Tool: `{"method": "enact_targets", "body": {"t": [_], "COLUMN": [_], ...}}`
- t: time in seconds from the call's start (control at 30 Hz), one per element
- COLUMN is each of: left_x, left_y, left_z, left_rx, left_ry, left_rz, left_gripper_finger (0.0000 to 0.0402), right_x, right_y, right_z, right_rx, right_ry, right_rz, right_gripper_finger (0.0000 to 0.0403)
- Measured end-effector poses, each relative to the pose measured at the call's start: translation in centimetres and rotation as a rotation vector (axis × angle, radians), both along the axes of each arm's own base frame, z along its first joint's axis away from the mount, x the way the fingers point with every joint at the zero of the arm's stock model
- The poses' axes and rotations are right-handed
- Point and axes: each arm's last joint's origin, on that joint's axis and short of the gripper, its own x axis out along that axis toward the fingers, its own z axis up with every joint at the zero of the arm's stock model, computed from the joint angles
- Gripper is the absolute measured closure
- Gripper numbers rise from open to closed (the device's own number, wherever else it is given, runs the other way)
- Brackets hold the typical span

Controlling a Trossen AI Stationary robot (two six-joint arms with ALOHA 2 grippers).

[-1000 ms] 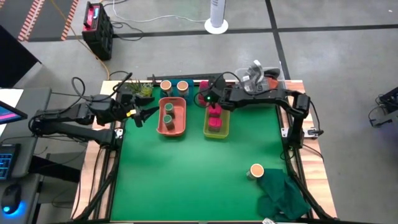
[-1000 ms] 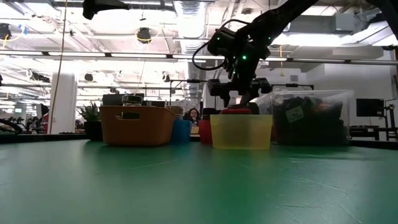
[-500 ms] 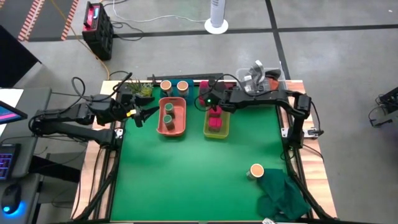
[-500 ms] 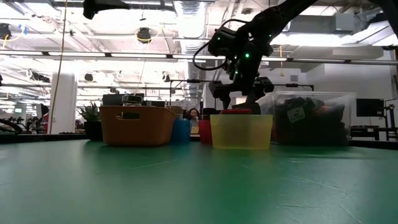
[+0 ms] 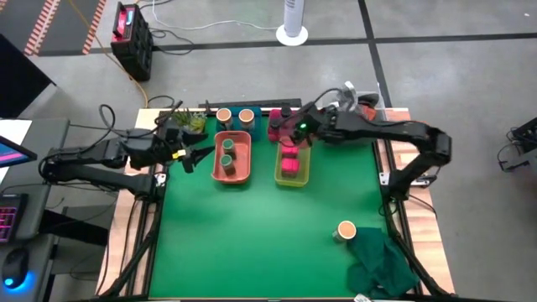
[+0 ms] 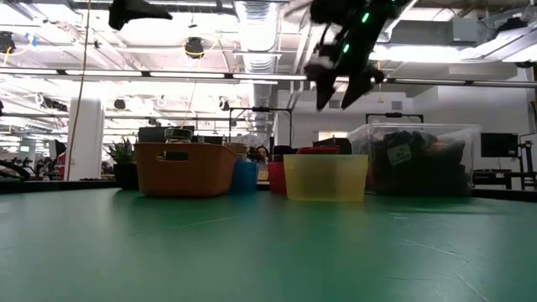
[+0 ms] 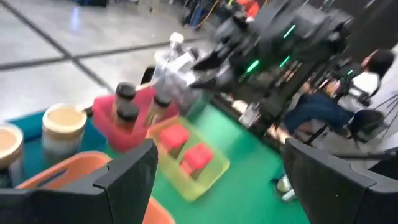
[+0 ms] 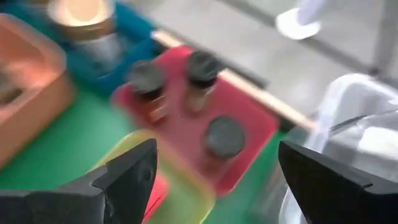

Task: Sort spices by type
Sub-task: Put the brown seasoning bottle into the blue bin

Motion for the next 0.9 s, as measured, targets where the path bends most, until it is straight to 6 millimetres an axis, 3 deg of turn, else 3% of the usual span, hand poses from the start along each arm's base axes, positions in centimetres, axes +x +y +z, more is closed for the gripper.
{"method": "enact_targets", "body": {"t": [0.17, 0.33, 0.6, 0.73, 0.9], "left_x": [0.0, 0.8, 1.9, 1.8, 1.7], "left_y": [-0.2, -0.4, -0.6, -0.6, -0.6], "left_z": [-1.1, -2.5, -3.1, -3.0, -2.9], "left_rx": [-0.018, -0.015, -0.001, -0.003, 0.013], "left_ry": [0.119, 0.263, 0.321, 0.313, 0.312], "left_rz": [-0.054, -0.150, -0.234, -0.232, -0.237], "left_gripper_finger": [0.0075, 0.0075, 0.0075, 0.0075, 0.0075], "right_x": [-2.0, -3.3, -4.5, -5.7, -8.0], "right_y": [2.5, 6.5, 15.2, 18.4, 20.9], "right_z": [3.5, 4.7, 4.8, 4.6, 3.9], "right_rx": [0.224, 0.353, 0.401, 0.449, 0.506], "right_ry": [-0.078, 0.000, 0.137, 0.188, 0.311], "right_rz": [0.212, 0.390, 0.720, 0.752, 0.698], "right_gripper_finger": [0.0042, 0.0042, 0.0040, 0.0027, 0.0006]}}
